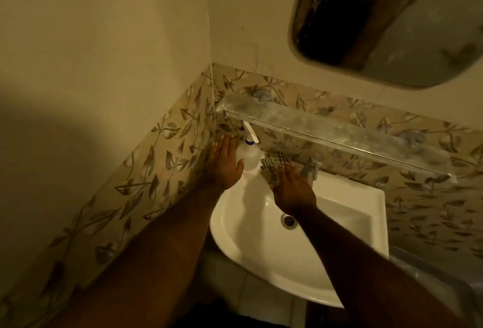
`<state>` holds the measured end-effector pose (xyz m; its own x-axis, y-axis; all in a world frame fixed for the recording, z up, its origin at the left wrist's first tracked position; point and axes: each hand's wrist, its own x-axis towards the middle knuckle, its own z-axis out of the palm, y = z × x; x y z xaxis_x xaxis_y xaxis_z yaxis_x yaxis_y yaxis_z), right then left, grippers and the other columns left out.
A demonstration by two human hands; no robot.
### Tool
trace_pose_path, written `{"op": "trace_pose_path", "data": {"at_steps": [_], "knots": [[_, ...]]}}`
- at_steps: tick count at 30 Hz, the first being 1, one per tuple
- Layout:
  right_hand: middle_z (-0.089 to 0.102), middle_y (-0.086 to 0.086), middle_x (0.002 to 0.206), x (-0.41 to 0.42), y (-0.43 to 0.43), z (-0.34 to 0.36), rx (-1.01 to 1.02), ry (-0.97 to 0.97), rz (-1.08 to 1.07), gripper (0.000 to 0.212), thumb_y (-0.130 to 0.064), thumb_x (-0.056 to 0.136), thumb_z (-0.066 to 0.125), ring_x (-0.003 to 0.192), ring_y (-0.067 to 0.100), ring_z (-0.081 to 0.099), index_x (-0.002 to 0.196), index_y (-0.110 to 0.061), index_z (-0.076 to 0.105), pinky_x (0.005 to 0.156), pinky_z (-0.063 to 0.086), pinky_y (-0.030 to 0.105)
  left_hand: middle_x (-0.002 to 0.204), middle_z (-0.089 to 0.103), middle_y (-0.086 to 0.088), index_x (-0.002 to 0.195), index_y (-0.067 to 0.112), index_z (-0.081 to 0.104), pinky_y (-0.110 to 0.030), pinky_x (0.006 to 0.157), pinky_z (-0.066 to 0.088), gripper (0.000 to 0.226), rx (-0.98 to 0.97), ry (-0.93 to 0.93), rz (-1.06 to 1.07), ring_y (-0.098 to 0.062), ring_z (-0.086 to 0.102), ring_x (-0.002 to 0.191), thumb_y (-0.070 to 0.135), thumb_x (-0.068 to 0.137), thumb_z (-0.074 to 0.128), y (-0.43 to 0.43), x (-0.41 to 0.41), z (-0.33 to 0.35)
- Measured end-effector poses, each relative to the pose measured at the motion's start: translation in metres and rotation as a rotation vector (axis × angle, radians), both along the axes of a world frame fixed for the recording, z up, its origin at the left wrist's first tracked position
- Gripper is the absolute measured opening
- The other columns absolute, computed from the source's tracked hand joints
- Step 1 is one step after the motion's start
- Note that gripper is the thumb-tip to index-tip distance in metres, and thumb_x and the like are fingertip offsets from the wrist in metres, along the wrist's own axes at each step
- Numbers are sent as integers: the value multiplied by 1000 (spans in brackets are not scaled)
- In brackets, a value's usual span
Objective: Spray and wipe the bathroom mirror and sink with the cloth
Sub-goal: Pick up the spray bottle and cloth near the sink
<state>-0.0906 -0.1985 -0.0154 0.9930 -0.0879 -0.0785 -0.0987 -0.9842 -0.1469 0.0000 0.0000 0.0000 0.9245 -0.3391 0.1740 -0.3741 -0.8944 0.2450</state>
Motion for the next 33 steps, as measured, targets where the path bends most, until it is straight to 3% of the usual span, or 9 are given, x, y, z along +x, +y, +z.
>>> {"op": "trace_pose_path", "data": {"at_steps": [4,9,13,17,20,24,29,31,33], "knots": [[27,9,164,26,7,-7,88,135,-144,75,-46,95,58,144,33,39,157,-23,22,113,42,49,163,13,-16,153,3,9,-40,122,9,77,47,31,24,-28,6,150,39,96,47,-13,22,-3],[15,9,167,55,17,-25,103,216,-174,88,-39,89,71,152,35,22,157,-25,18,117,35,53,163,10,-17,153,5,7,-44,121,12,89,-72,152,111,-31,6,150,52,93,53,-37,43,-17],[0,12,168,74,21,-44,23,263,-171,101,-38,87,74,154,43,3,160,-25,6,118,25,64,160,21,-18,151,5,20,-42,119,19,91,-328,164,155,-32,16,148,47,86,67,-51,53,-37],[-1,15,167,87,16,-54,43,255,-169,104,-27,85,78,151,49,5,160,-28,5,111,35,68,151,38,-19,147,2,29,-42,111,36,97,-595,189,179,-34,36,138,40,75,81,-63,62,-47],[-1,16,168,96,13,-56,96,257,-207,88,-27,97,63,151,50,9,161,-28,3,111,36,67,144,46,-20,143,0,34,-38,103,42,99,-700,200,257,-33,45,132,39,69,87,-70,72,-49],[13,18,167,106,14,-60,357,146,-449,70,-58,104,28,150,43,22,162,-28,3,120,25,58,134,57,-19,142,2,38,-27,94,41,96,-797,218,276,-33,53,124,28,66,90,-77,86,-48],[48,13,144,107,10,-65,394,68,-346,62,-54,102,38,124,32,54,157,-28,23,104,48,51,136,57,-16,148,7,29,-11,82,35,95,-865,246,277,-31,56,119,24,74,85,-86,90,-43],[60,9,126,106,5,-64,363,46,-281,51,-51,102,40,108,26,61,147,-28,38,95,54,46,130,61,-18,146,6,33,-18,83,39,87,-804,216,306,-35,58,114,27,77,82,-88,88,-41],[62,9,126,104,-3,-59,338,75,-252,37,-40,105,40,110,25,61,137,-24,49,92,53,37,120,66,-21,143,5,38,-32,83,45,78,-719,197,317,-42,62,107,26,80,78,-88,86,-38]]}}
